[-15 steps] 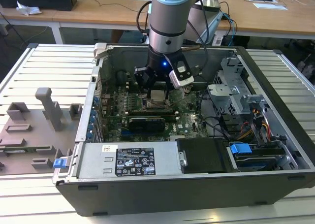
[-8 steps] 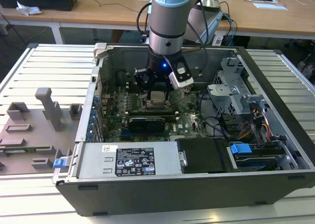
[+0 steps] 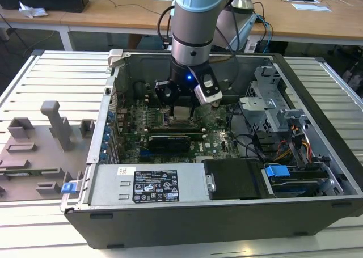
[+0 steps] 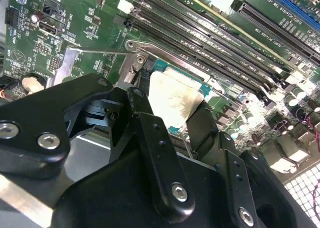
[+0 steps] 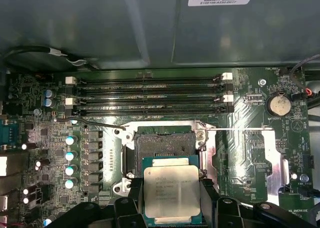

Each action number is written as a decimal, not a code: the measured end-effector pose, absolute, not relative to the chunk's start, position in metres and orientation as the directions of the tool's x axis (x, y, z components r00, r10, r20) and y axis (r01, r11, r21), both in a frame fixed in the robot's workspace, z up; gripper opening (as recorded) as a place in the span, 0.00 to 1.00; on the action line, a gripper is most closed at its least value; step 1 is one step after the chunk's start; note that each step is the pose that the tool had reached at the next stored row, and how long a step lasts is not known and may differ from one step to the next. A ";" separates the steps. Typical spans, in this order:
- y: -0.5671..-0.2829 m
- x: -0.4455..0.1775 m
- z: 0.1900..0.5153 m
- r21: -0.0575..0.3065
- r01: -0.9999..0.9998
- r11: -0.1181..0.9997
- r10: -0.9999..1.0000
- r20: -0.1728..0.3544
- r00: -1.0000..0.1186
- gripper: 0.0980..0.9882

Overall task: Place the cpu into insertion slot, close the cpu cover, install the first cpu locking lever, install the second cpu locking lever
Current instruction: 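Place the cpu into insertion slot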

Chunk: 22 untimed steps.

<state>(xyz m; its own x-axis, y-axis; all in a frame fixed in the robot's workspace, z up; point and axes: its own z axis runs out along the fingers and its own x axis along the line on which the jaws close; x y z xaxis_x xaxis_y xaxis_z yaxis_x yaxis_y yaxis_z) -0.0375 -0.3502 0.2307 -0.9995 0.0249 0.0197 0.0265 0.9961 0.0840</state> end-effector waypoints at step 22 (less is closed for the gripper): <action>-0.350 -0.037 0.216 0.083 0.026 0.996 0.025 0.020 -0.999 0.50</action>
<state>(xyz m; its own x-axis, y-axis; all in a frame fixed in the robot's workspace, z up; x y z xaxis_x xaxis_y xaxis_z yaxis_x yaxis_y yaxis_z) -0.0374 -0.3502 0.2164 -0.9995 0.0249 0.0197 0.0265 0.9962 0.0826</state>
